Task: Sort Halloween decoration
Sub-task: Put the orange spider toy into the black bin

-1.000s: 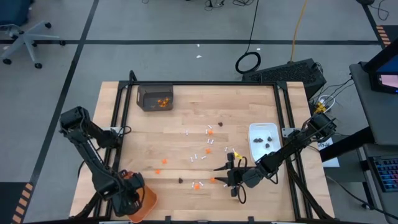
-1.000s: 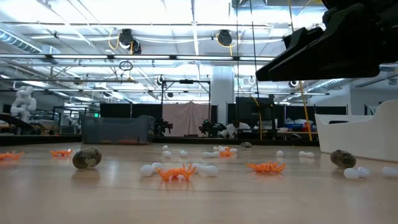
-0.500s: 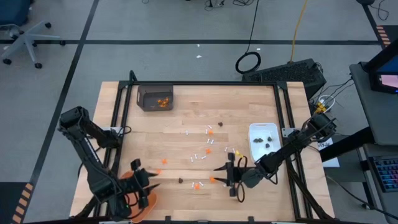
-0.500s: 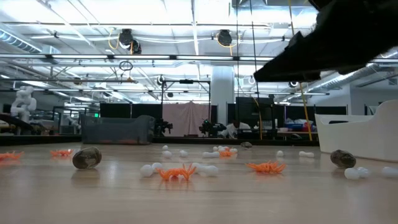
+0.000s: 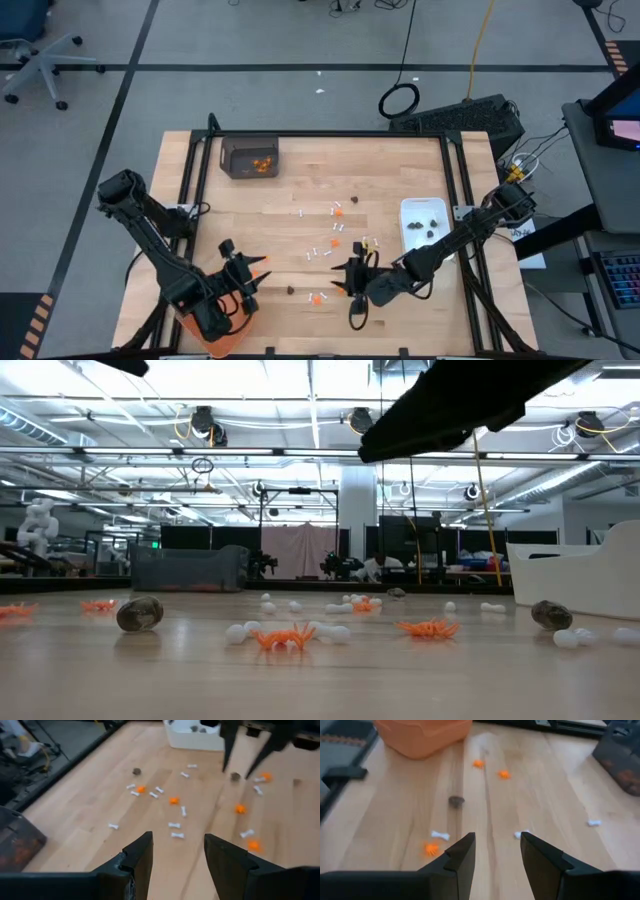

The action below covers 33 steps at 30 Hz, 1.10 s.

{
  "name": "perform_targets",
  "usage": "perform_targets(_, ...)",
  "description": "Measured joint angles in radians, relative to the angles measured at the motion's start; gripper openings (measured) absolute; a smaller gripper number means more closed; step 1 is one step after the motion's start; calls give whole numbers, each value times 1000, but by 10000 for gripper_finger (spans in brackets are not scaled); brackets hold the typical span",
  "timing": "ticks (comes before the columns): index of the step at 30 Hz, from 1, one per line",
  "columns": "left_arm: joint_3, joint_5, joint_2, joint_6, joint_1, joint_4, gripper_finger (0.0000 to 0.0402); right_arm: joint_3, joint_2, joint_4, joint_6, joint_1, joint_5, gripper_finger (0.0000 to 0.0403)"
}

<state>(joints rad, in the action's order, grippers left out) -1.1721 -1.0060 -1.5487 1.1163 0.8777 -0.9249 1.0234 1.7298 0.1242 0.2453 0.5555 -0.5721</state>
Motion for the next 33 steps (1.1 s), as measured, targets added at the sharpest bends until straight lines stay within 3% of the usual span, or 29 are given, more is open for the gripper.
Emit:
perform_targets(6, 1, -47, -5, -25, -44, -2, 176, 74, -1, -279, -2, -24, 26, 141)
perform_targets(14, 1, -56, -5, -162, -128, -1, 176, 163, -3, -590, -12, -143, 273, 141)
perform_targets(25, 98, -49, -4, -153, -152, 7, 176, 163, -2, -588, -102, -244, 290, 141)
perform_targets(33, 115, -41, -4, -130, -151, 18, 176, 162, 83, -531, -145, -262, 313, 141)
